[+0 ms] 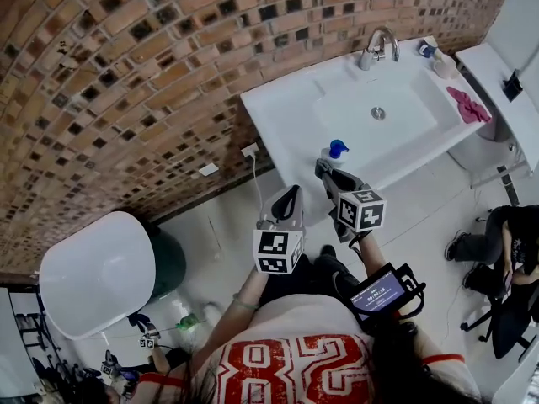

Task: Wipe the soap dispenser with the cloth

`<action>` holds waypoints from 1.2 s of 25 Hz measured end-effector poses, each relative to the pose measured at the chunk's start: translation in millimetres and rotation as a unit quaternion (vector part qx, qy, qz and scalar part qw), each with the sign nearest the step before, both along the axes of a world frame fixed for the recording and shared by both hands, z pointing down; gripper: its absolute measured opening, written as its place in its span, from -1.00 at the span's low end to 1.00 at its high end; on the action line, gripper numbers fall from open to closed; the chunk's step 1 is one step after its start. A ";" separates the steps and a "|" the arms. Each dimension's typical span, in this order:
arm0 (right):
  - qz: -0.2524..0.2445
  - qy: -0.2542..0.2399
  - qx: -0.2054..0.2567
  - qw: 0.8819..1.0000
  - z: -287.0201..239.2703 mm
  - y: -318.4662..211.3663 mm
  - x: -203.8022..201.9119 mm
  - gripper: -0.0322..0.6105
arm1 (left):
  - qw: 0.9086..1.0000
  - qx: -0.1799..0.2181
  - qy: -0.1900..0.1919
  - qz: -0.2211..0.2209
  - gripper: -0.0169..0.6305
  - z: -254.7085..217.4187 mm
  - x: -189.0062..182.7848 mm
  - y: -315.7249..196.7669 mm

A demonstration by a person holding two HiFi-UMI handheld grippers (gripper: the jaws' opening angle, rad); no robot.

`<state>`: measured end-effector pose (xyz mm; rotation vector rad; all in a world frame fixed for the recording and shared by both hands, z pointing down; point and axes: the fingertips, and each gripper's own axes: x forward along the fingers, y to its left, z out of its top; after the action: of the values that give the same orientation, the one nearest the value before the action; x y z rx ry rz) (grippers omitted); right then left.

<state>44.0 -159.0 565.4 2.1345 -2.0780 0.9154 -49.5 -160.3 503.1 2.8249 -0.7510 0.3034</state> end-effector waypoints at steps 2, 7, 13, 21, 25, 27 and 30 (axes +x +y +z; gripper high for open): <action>0.002 0.006 0.000 1.000 0.8 -10.9 0.5 -0.75 | 1.000 0.002 -0.003 -0.003 -0.94 0.0 -2.6 -6.4; -0.001 0.025 -0.025 0.999 17.0 -15.4 9.5 -0.75 | 1.000 -0.004 -0.007 -0.022 -0.93 3.2 -9.0 -18.1; 0.024 -0.006 -0.020 1.000 21.3 13.5 30.1 -0.75 | 1.000 -0.025 -0.007 -0.018 -0.94 0.9 3.4 -18.1; 0.039 0.001 -0.048 0.998 32.6 37.6 59.7 -0.75 | 0.999 -0.033 -0.005 -0.001 -0.94 1.8 28.8 -8.9; 0.001 -0.002 -0.044 0.999 24.8 26.7 37.2 -0.75 | 0.999 -0.034 -0.006 -0.003 -0.94 2.3 31.8 -8.1; -0.025 -0.001 -0.053 0.998 29.9 16.4 23.2 -0.75 | 0.999 -0.031 -0.007 -0.007 -0.93 2.6 30.5 -9.7; -0.056 0.004 -0.078 0.995 45.0 1.1 9.8 -0.75 | 0.999 -0.027 -0.008 -0.021 -0.94 2.3 23.4 -14.9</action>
<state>53.8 -157.9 610.4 1.9213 -2.0257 1.0167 -26.1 -175.2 505.4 2.7564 -0.7918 0.3337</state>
